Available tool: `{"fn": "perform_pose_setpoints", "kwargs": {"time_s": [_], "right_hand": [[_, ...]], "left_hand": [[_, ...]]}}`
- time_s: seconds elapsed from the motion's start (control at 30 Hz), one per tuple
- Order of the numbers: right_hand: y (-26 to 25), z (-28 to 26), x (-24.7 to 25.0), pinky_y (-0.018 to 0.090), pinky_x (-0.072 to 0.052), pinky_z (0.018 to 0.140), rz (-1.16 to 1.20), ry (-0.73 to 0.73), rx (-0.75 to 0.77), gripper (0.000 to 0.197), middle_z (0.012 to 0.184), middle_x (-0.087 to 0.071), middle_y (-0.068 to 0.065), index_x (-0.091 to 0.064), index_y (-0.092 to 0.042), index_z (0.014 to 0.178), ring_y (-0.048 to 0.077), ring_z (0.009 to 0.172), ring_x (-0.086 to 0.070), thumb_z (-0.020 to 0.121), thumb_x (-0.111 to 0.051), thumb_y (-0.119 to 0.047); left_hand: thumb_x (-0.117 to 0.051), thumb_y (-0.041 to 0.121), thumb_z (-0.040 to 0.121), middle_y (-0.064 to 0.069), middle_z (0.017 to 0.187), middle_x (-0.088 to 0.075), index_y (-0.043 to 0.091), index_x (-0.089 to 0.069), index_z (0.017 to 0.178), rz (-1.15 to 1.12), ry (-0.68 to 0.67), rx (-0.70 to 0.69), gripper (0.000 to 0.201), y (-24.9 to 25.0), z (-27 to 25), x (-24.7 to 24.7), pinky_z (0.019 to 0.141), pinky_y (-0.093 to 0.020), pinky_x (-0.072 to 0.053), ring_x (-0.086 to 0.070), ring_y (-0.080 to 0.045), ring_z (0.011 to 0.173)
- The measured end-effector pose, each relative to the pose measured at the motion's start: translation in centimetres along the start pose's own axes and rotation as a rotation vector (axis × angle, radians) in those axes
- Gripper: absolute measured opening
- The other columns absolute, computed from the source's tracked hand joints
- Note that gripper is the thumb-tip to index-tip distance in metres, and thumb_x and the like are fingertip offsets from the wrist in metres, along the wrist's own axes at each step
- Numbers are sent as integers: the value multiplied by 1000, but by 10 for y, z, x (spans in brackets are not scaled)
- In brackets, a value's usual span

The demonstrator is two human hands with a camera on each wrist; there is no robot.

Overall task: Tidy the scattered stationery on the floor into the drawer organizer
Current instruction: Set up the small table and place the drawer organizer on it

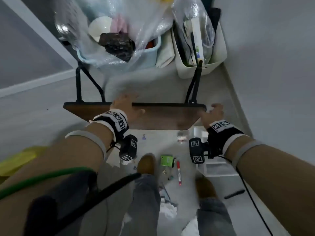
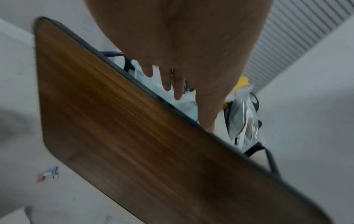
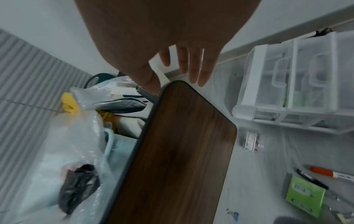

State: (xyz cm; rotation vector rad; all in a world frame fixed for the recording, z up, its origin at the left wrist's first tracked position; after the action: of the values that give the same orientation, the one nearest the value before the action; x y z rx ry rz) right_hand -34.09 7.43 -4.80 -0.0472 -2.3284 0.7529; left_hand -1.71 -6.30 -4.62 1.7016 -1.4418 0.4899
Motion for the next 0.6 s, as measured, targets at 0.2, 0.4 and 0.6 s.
{"fn": "perform_pose_setpoints", "kwargs": {"time_s": [0.2, 0.4, 0.6], "right_hand": [[29, 30, -33, 28, -39, 92, 72, -22, -31, 71, 132, -52, 13, -36, -3, 140, 26, 119, -54, 87, -69, -35], [30, 27, -32, 29, -42, 91, 38, -51, 13, 68, 134, -56, 11, -46, -5, 137, 25, 119, -56, 85, -69, -42], [4, 17, -14, 29, -36, 94, 59, -165, 37, 67, 146, -47, 10, -36, -15, 147, 27, 131, -47, 92, -59, -46]], "left_hand": [[-38, 74, 86, 2, 122, -64, 34, -59, 116, 380, -123, -73, 55, -7, 37, -26, 99, -42, -30, -57, -25, 116], [-49, 71, 83, 6, 82, -63, 34, -55, 79, 260, -102, -54, 38, -13, 27, -19, 89, -38, -38, -63, -24, 91], [-55, 76, 76, -3, 98, -72, 30, -69, 101, 123, 84, -42, 54, -17, 7, 22, 92, -40, -49, -65, -28, 97]]}}
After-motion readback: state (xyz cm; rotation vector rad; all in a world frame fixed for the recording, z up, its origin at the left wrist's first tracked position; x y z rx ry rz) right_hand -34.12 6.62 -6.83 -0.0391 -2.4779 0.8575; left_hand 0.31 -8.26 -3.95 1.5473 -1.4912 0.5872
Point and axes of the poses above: each hand's wrist, its own z-axis towards the middle knuckle, its own x-axis out of the back of the hand, y = z × x, the point moved 8 cm from there along z, towards the middle knuckle
